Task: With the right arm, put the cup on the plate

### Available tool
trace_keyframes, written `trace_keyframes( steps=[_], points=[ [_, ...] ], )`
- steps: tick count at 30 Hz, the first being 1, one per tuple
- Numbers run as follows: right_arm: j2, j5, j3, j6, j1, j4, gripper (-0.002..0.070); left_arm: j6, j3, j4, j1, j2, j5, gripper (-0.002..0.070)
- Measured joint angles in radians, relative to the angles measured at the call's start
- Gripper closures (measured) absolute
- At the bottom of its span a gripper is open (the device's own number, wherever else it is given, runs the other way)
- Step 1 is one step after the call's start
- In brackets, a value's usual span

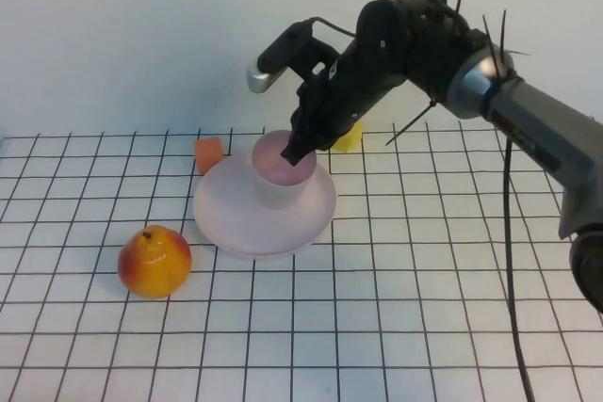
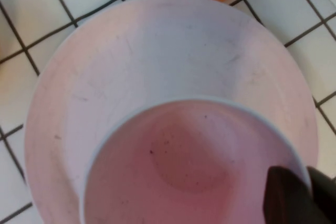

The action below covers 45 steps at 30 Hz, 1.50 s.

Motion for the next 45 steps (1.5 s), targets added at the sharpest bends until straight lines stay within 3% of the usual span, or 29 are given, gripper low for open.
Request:
trace_keyframes(
  steps=[11, 14, 20, 24, 27, 34, 37, 45],
  points=[
    [0.064, 0.014, -0.070, 0.012, 0.000, 0.015, 0.0633, 0.000, 0.000, 0.000, 0.000, 0.000, 0.000, 0.0678],
    [0.064, 0.014, -0.075, 0.016, 0.000, 0.026, 0.0554, 0.000, 0.000, 0.000, 0.000, 0.000, 0.000, 0.0678],
    [0.066, 0.053, -0.169, 0.028, 0.000, 0.030, 0.0330, 0.000, 0.000, 0.000, 0.000, 0.000, 0.000, 0.0678],
    [0.060, 0.162, -0.317, 0.033, 0.000, -0.031, 0.0297, 0.000, 0.000, 0.000, 0.000, 0.000, 0.000, 0.0678],
    [0.023, 0.242, -0.428, 0.070, -0.008, -0.112, 0.0339, 0.000, 0.000, 0.000, 0.000, 0.000, 0.000, 0.0678],
    [-0.190, 0.286, -0.537, 0.105, -0.112, -0.149, 0.0627, 0.000, 0.000, 0.000, 0.000, 0.000, 0.000, 0.0678],
    [-0.302, 0.286, -0.542, 0.111, -0.177, -0.129, 0.0663, 0.000, 0.000, 0.000, 0.000, 0.000, 0.000, 0.0678],
    [-0.529, 0.286, -0.479, 0.104, -0.292, -0.072, 0.0677, 0.000, 0.000, 0.000, 0.000, 0.000, 0.000, 0.0678]
  ],
)
